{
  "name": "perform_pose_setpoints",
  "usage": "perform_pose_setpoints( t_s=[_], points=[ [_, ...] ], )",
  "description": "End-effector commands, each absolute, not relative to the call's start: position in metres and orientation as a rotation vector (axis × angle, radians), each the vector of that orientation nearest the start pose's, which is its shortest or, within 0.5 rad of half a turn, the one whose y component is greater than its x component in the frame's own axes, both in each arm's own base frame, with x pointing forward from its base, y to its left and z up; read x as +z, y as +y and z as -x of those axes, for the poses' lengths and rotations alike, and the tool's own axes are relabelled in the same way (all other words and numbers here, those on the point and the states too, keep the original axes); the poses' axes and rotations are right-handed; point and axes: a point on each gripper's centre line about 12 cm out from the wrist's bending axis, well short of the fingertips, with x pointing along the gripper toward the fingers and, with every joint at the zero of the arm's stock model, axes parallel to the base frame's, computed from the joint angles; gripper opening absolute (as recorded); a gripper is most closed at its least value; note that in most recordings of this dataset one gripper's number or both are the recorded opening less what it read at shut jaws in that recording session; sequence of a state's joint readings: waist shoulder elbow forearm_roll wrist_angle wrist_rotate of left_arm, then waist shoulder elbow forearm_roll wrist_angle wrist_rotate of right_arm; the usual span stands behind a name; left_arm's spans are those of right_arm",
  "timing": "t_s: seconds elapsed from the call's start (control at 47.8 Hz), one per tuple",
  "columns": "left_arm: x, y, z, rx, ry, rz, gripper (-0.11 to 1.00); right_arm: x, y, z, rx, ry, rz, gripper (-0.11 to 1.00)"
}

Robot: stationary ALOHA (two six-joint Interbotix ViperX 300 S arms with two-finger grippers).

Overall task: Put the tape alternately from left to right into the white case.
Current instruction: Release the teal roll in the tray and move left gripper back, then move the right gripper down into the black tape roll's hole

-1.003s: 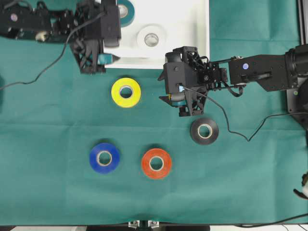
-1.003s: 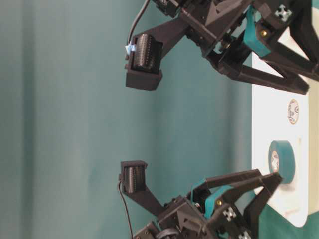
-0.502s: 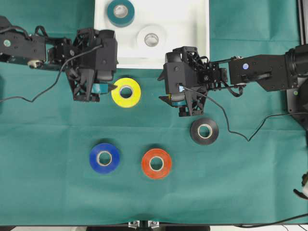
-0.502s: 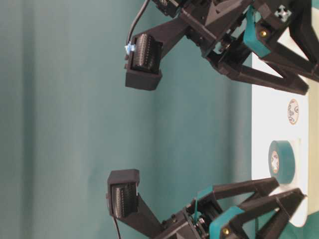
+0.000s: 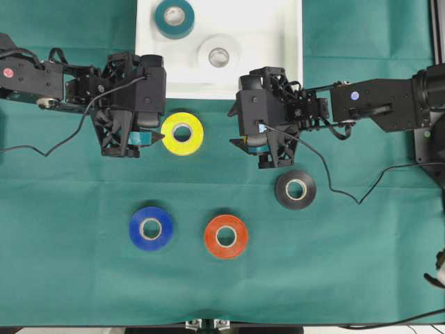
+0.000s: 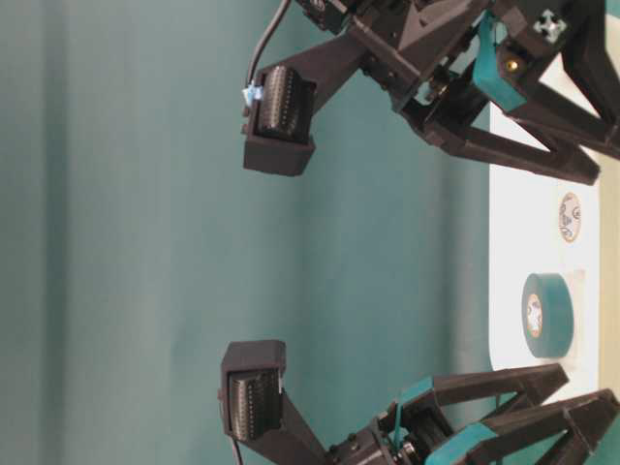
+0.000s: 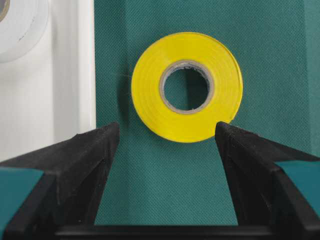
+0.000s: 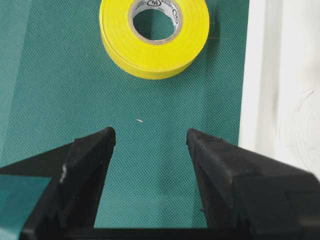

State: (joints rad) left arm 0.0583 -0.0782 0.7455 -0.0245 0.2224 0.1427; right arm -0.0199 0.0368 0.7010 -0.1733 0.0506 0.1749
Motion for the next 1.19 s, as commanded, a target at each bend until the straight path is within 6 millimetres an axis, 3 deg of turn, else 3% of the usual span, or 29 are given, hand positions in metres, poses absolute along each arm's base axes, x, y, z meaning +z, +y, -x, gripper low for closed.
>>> perform_pose_setpoints(
  t_s=[0.0, 0.439, 0.606, 0.836, 1.171],
  points=[
    [0.160, 0.018, -0.343, -0.005, 0.866, -0.083, 0.92, 0.149, -0.008, -0.379, -0.026, 0.753, -0.007, 0.67],
    [0.160, 0.018, -0.343, -0.005, 0.866, -0.083, 0.92, 0.149, -0.008, -0.379, -0.026, 0.756, -0.007, 0.67],
    [0.160, 0.018, -0.343, -0.005, 0.866, -0.083, 0.92, 0.149, -0.005, -0.368, -0.025, 0.795, -0.003, 0.67],
    [0.159, 0.018, -0.343, -0.005, 0.868, -0.083, 0.92, 0.154, 0.016, -0.346, 0.029, 0.800, 0.019, 0.67],
    [0.157, 0.018, -0.344, -0.004, 0.865, -0.080, 0.92, 0.146, 0.046, -0.315, 0.121, 0.831, 0.058, 0.67]
  ],
)
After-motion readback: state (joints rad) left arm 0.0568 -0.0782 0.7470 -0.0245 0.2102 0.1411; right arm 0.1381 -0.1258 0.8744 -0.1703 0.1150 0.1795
